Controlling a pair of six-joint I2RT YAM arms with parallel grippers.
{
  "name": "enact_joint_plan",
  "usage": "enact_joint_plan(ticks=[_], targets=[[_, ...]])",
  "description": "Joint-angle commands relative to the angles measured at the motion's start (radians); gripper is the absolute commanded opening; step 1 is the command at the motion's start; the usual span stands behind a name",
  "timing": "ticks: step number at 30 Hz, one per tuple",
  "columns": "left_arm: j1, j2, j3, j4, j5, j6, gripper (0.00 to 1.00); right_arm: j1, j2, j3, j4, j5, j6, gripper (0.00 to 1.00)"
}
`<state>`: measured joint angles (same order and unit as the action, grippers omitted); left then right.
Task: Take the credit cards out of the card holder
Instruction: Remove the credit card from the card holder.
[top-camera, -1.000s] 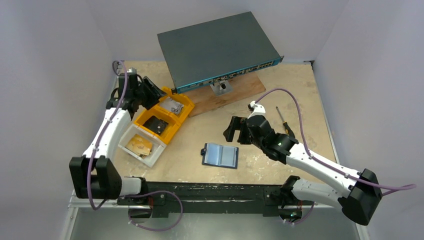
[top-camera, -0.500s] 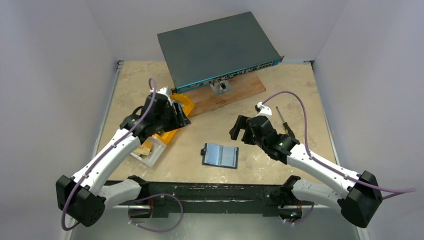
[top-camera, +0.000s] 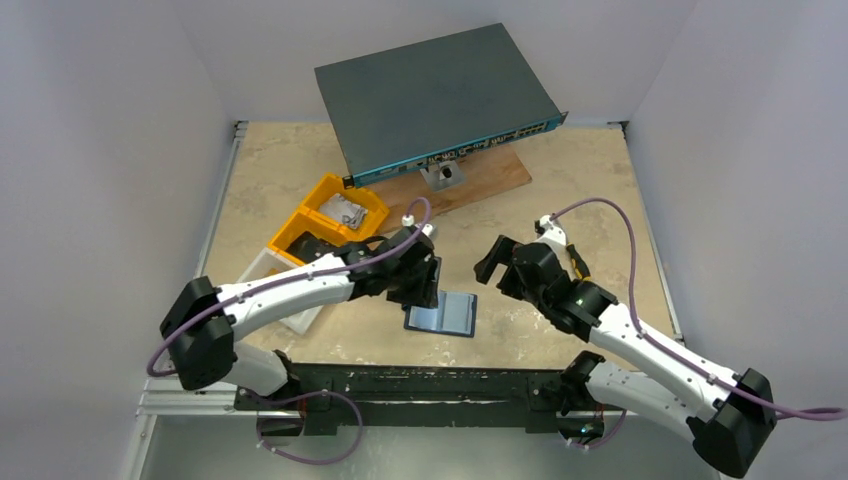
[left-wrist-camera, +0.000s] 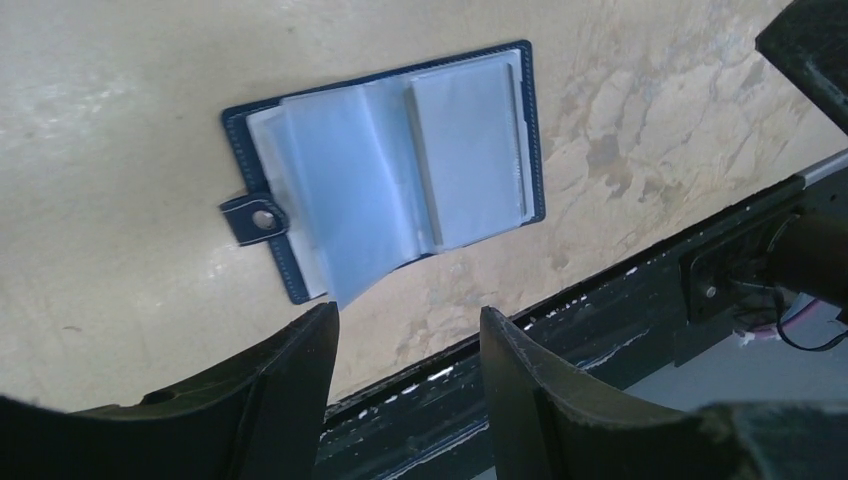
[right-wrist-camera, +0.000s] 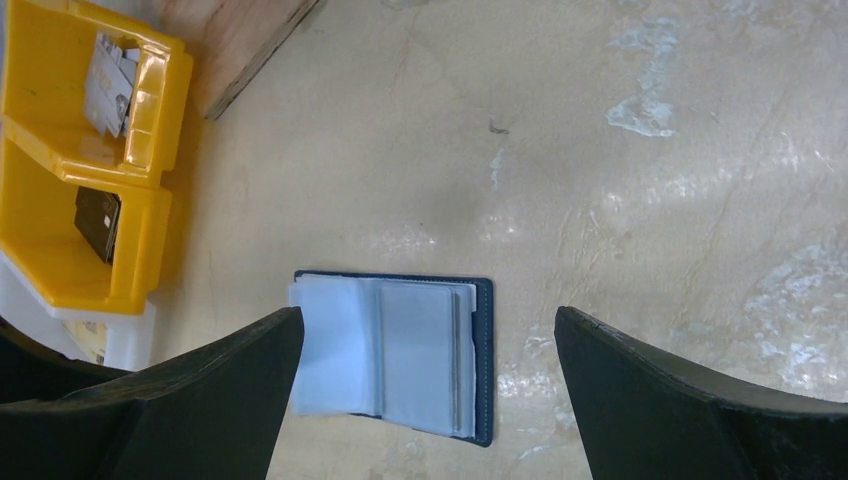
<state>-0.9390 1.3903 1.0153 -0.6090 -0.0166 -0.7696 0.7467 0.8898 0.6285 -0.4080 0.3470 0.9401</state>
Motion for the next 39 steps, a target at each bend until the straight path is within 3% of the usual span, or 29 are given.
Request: enact_joint_plan(ticks=[1, 14, 28, 33, 39], targets=[[-0.063, 0.085, 0.097, 0.036, -0.029, 0.017, 0.53, -0.003, -0.061, -0.034, -0.061, 0.053, 0.086, 0.99], [-0.179, 0.378, 0.264, 0.036, -0.133, 0.082, 0.49, -0.003, -0.088, -0.074, -0.085, 0.043, 0.112, 0.99], [-0.205, 0.525, 0.268, 0.069, -0.163, 0.073, 0.46, -0.003, -0.116, -0.091, -0.108, 0.055, 0.112, 0.99], [-0.202, 0.539, 0.238, 0.065, -0.191, 0.060, 0.35, -0.003, -0.086, -0.097, -0.093, 0.052, 0.101, 0.99], [-0.157, 0.490, 0.159, 0.151, -0.100, 0.033, 0.12, -0.003, -0.023, -0.113, -0.020, -0.017, 0.080, 0.98]])
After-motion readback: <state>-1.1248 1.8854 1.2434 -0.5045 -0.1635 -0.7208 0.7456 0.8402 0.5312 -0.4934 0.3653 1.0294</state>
